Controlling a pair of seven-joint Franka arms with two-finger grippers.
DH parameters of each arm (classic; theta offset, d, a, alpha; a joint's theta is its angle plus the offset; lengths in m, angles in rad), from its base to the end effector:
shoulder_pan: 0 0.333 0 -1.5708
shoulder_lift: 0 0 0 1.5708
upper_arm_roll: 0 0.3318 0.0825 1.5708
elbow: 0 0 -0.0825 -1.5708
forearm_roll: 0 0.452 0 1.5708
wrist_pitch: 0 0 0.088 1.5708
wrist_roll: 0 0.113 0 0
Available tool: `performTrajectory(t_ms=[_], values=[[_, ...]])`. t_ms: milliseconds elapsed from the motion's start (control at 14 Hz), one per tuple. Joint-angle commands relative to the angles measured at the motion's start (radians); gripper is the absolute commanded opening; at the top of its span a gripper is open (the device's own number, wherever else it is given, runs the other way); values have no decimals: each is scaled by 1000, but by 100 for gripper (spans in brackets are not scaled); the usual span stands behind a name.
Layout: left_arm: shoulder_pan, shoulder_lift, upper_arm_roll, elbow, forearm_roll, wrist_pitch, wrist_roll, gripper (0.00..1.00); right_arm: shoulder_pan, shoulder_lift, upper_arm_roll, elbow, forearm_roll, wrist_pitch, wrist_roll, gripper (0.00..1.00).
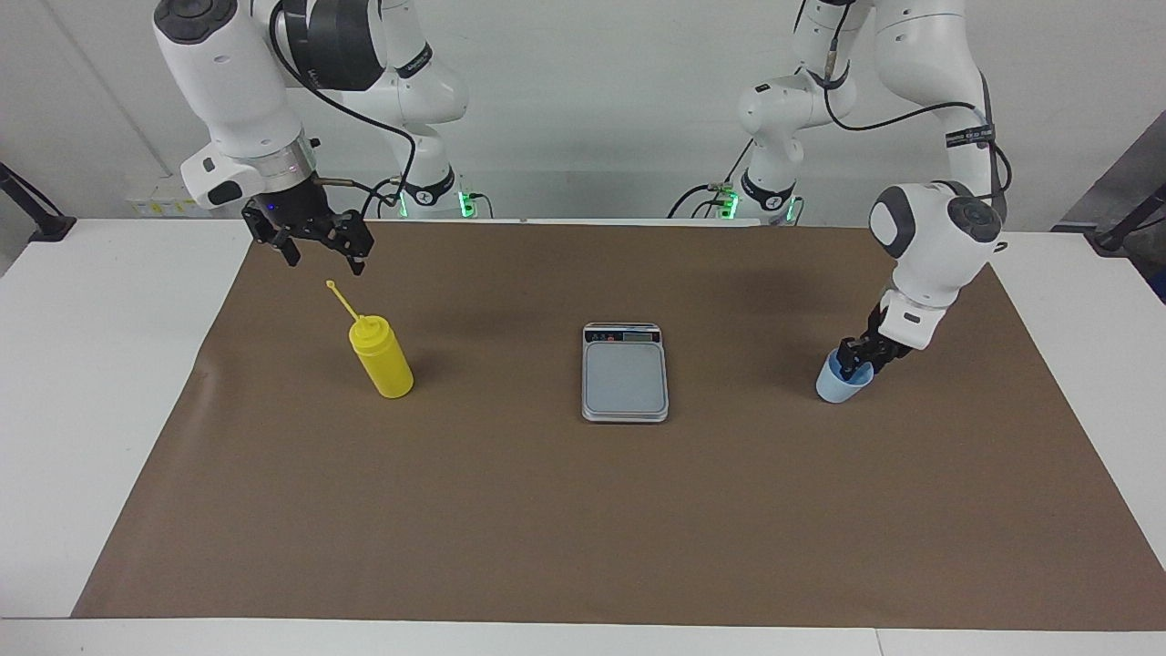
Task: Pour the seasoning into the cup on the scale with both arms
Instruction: 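Carry the blue cup with the left gripper onto the scale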
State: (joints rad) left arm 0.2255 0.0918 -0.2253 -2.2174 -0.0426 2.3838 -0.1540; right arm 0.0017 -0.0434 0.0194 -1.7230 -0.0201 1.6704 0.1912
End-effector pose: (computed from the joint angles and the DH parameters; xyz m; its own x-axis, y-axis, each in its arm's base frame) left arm 0.5986 -0.0004 0.3079 0.9802 0.1863 0.0668 0.1822 -0.9812 0.0630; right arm 0.6132 0.0111 0.5872 0.9859 -0.1673 -0.0051 -0.1671 -0.9857 0.0222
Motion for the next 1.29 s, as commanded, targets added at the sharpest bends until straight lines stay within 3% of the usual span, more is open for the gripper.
performTrajectory(t_ms=[0, 429, 714, 1214], values=[[-18, -9, 8, 2, 4, -20, -9, 0, -14, 5, 5, 10, 17, -9, -21, 100], [-54, 48, 6, 278, -2, -262, -24, 0, -14, 5, 5, 10, 17, -9, -21, 100], [-188, 88, 6, 438, 0, -392, -162, 0, -14, 5, 5, 10, 17, -11, -21, 100], [-484, 170, 4, 478, -2, -270, -432, 0, -14, 5, 5, 10, 17, -11, -21, 100]])
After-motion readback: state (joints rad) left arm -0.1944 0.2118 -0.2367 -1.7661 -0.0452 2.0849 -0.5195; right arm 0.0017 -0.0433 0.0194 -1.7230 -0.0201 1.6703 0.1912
